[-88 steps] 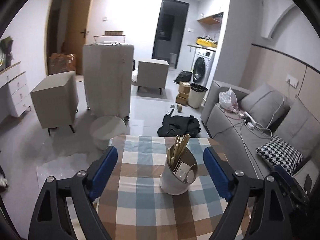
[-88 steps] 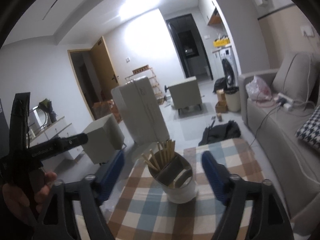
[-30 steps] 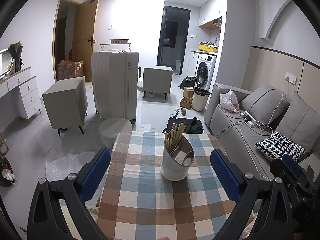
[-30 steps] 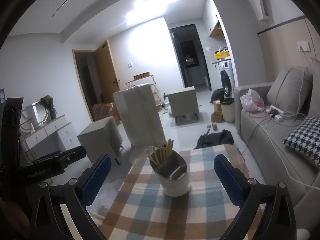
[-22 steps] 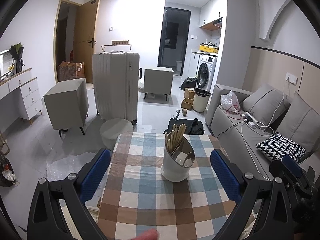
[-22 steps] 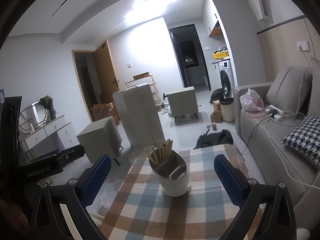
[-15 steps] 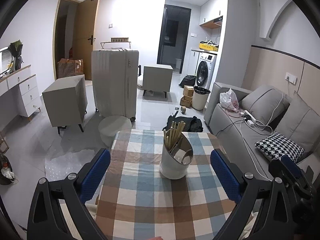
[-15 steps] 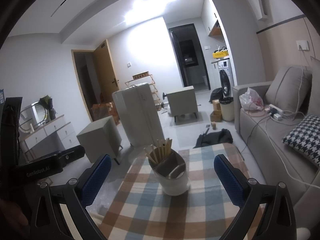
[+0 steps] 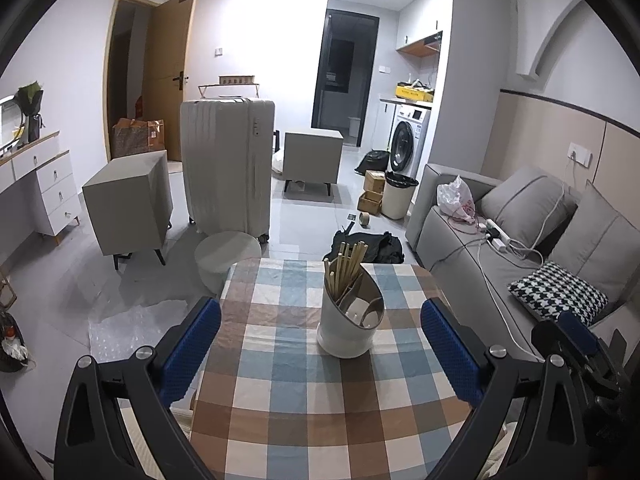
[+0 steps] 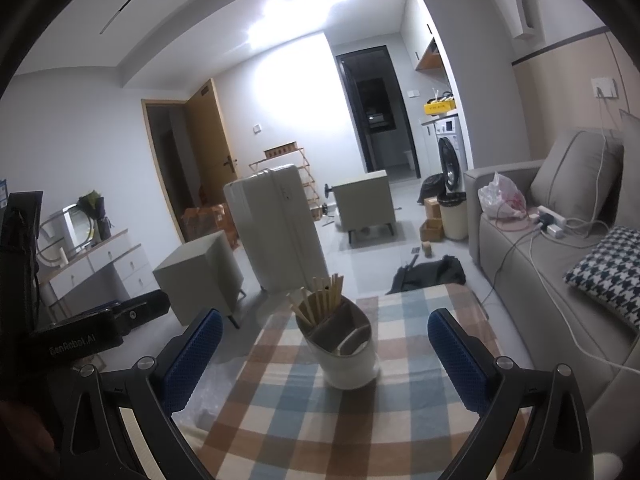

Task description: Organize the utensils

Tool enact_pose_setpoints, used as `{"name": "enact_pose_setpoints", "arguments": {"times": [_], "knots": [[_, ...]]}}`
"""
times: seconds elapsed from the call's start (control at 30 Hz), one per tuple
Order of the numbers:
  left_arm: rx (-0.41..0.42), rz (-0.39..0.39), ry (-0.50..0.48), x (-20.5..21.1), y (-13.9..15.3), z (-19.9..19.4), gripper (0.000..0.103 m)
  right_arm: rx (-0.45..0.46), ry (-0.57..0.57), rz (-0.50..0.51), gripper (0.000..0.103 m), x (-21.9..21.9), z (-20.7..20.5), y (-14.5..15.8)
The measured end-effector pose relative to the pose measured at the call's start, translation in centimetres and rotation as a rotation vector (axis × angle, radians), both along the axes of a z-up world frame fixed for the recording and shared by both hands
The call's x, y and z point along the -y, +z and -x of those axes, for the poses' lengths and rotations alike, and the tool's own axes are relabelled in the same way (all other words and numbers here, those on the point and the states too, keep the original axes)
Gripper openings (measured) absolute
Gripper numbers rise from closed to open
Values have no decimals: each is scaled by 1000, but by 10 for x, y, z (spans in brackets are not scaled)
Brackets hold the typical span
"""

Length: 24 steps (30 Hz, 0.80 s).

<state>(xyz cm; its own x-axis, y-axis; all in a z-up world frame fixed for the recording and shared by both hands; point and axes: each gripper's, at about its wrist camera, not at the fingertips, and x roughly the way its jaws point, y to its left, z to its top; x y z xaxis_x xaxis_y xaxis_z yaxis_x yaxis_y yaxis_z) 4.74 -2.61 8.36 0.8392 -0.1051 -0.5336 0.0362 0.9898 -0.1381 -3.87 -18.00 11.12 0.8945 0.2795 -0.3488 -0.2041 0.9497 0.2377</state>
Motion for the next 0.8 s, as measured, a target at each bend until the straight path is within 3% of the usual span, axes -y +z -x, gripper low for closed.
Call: {"name": "enact_pose_setpoints", "arguments": {"times": [0.8], "knots": [[-7, -6, -11, 2, -8, -5, 98, -20, 1, 0, 103, 3, -6, -11]]}}
